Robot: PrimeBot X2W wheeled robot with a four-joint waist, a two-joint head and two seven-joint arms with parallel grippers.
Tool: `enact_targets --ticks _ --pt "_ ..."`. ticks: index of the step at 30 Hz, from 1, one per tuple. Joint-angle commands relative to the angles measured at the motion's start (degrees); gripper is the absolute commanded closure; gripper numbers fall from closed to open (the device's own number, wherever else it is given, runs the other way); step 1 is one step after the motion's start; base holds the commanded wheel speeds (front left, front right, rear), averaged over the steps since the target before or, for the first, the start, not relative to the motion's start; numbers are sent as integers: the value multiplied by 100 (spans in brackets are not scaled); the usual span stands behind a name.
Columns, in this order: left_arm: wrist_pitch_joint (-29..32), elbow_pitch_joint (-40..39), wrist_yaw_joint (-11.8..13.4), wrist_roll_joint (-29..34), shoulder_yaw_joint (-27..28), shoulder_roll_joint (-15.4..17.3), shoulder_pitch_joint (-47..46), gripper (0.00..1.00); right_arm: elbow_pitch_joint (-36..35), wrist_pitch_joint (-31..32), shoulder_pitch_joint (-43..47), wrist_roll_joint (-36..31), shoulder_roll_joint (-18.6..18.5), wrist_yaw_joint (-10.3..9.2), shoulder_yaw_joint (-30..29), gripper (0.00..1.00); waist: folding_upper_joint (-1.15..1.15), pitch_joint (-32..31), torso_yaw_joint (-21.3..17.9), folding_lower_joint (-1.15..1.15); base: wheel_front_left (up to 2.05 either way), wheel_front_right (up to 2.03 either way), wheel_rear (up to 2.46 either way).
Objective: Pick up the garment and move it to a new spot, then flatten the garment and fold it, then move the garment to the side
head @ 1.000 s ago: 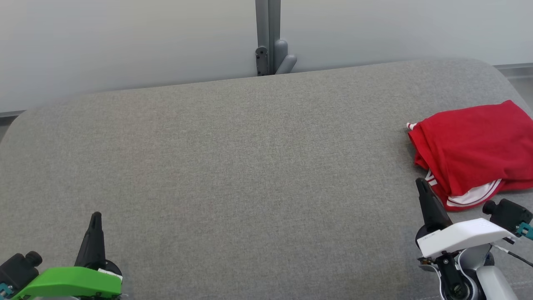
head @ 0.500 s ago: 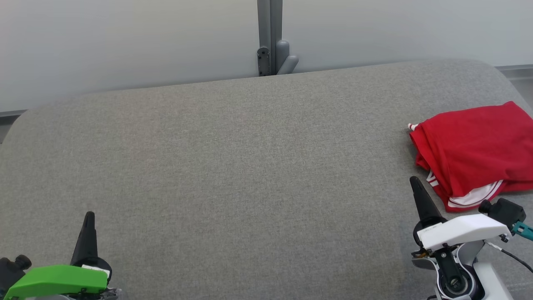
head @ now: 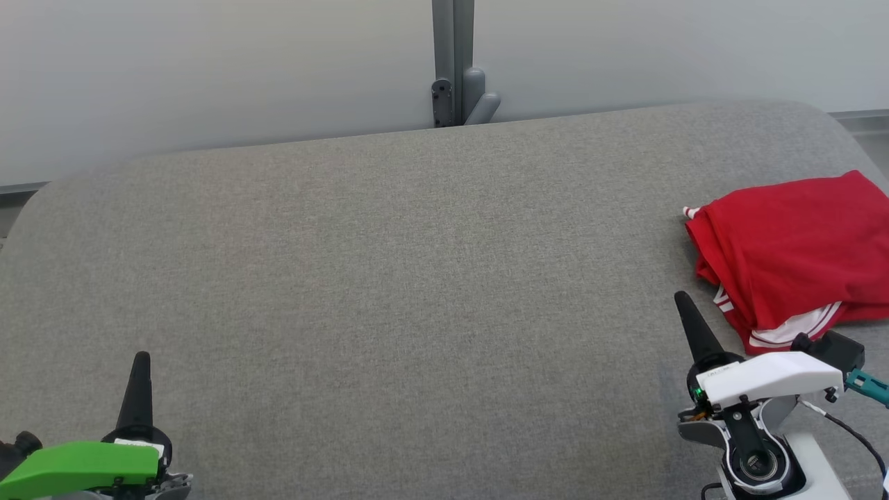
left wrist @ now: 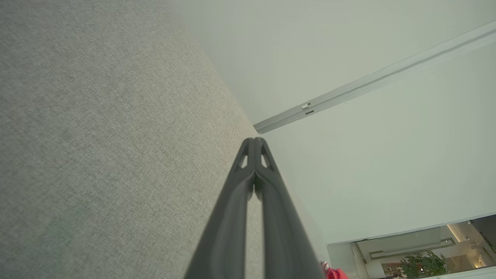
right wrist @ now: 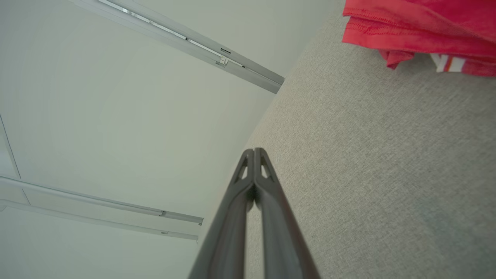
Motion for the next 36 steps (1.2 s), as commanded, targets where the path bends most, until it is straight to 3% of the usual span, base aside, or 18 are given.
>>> enact_targets --ticks 1,36 --pt "27 -11 -56 -134 82 -10 -145 100 7 30 -150 178 -5 4 3 100 0 -1 3 0 0 0 0" --pt "461 311 -255 -1535 655 -304 -337 100 511 175 -474 1843 95 3 114 100 0 -20 68 0 0 0 0"
